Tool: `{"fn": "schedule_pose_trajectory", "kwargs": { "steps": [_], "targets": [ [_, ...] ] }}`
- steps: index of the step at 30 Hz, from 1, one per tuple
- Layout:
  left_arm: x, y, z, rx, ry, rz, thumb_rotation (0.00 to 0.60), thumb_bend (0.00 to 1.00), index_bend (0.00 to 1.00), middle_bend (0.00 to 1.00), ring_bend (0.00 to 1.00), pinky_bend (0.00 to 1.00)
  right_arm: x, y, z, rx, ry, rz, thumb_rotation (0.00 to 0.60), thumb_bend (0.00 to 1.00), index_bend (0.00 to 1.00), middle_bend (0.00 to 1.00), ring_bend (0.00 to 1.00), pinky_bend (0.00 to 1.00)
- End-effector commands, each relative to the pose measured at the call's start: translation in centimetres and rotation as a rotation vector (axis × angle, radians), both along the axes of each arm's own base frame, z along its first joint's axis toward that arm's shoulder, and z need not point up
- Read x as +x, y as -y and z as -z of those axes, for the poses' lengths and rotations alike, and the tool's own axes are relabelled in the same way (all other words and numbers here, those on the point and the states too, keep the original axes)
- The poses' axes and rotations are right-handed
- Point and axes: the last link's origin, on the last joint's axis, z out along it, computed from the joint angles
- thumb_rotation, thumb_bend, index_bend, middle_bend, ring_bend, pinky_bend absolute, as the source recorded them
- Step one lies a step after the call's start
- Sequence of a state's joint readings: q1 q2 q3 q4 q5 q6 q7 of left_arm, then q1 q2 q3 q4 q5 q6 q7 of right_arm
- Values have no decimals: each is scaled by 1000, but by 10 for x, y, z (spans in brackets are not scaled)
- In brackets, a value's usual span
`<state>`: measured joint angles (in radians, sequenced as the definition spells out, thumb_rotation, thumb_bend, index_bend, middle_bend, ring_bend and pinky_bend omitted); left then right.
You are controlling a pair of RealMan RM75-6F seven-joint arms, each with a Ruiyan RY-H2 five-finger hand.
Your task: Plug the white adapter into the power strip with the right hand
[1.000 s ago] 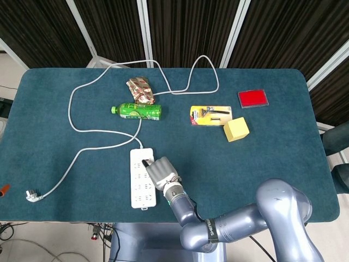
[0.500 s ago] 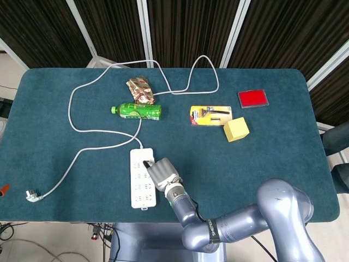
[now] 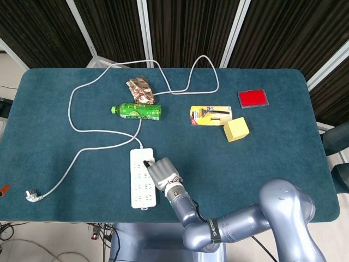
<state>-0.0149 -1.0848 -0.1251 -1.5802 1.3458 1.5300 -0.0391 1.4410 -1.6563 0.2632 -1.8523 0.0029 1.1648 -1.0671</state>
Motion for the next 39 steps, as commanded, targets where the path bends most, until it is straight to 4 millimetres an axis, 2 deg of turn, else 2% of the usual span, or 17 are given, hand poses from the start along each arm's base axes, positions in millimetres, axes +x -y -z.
{"fn": "schedule_pose_trajectory", "kwargs": {
  "steps": [1,3,6,8,12,13,15,18,22,26,29,31,34,39],
  "targets": [
    [0,0,0,0,0,0,600,84,216,0,0,0,6,4,-12,-28,64,18,600,420,306,627,677,658],
    [0,0,0,2,0,0,600,84,216,0,0,0,11,7,-22,-41,116,35,600,421,268,570,649,656],
    [0,1,-1,3,0,0,600,84,216,0,0,0,18,14,-40,-76,194,53,600,422,161,438,532,609],
    [0,1,-1,3,1,1,600,84,216,1,0,0,19,18,-55,-100,239,64,600,421,107,341,420,547],
    [1,1,-1,2,3,3,600,84,217,1,0,0,11,28,-90,-168,317,98,600,421,54,229,285,423],
    [1,1,-1,1,3,3,600,84,217,0,0,0,-6,32,-113,-237,357,131,600,421,47,211,264,401],
    [1,1,0,0,3,3,600,84,217,0,0,0,-30,27,-134,-284,397,128,600,421,44,195,248,382],
    [1,1,0,-2,2,1,600,84,216,0,0,0,-67,18,-156,-360,437,125,600,422,44,178,222,347],
    [2,1,2,-4,1,5,600,84,215,0,0,0,-137,-6,-179,-450,476,134,600,421,44,167,176,292],
    [4,2,3,-6,-1,10,600,84,214,0,0,0,-205,-31,-196,-559,450,112,600,421,45,167,160,289],
    [5,2,5,-12,-6,12,600,84,214,0,0,0,-252,-54,-203,-656,407,79,600,421,45,166,160,282],
    [6,1,7,-15,-10,14,600,84,214,0,0,0,-275,-68,-203,-686,403,83,600,421,45,165,157,279],
    [7,1,9,-19,-19,22,600,84,213,0,0,0,-302,-91,-201,-703,406,89,600,421,45,163,146,276],
    [9,0,12,-16,-26,36,600,84,203,0,0,0,-326,-118,-194,-725,403,37,600,421,67,160,124,250]
  ]
}}
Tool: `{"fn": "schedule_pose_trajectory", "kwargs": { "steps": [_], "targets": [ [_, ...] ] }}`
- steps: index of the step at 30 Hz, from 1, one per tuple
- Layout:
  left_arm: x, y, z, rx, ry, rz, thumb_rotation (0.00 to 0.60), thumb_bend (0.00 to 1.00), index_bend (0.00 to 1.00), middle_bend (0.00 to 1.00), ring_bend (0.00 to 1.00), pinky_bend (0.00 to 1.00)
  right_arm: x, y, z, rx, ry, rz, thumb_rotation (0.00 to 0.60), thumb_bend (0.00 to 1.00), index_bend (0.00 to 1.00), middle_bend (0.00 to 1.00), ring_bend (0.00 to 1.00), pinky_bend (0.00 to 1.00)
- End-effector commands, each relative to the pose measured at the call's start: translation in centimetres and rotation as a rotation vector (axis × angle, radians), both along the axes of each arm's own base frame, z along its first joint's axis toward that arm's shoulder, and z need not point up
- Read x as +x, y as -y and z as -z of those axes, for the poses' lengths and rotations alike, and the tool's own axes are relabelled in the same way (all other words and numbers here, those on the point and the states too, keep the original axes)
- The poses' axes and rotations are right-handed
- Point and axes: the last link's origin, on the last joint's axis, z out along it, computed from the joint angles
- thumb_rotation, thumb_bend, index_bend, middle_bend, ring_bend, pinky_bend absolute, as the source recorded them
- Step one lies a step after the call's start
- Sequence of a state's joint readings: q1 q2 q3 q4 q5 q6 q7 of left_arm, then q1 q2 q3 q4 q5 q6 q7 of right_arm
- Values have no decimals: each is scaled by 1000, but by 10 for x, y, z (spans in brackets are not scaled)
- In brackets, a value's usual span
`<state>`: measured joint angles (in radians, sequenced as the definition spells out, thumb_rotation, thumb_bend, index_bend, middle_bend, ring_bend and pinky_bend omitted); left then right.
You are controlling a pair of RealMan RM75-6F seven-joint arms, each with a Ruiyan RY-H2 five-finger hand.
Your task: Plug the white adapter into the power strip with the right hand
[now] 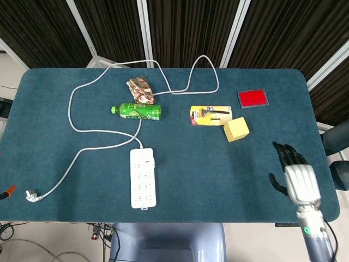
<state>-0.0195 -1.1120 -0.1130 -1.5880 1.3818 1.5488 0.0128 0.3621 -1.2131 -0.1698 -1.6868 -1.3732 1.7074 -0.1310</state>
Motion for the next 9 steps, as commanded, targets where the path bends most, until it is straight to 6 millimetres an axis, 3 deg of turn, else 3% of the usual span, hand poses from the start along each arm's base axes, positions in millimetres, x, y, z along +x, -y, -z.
{"fn": "schedule_pose_trajectory", "kwargs": {
  "steps": [1,9],
  "targets": [
    [0,0,1,1,-2,7,600,84,202,0,0,0,-28,-41,7,-25,-2,-32,600,421,70,160,118,245],
    [-1,-1,-1,0,0,9,600,84,199,0,0,0,-26,-49,5,-54,-73,-48,600,421,72,160,108,238]
  ]
}}
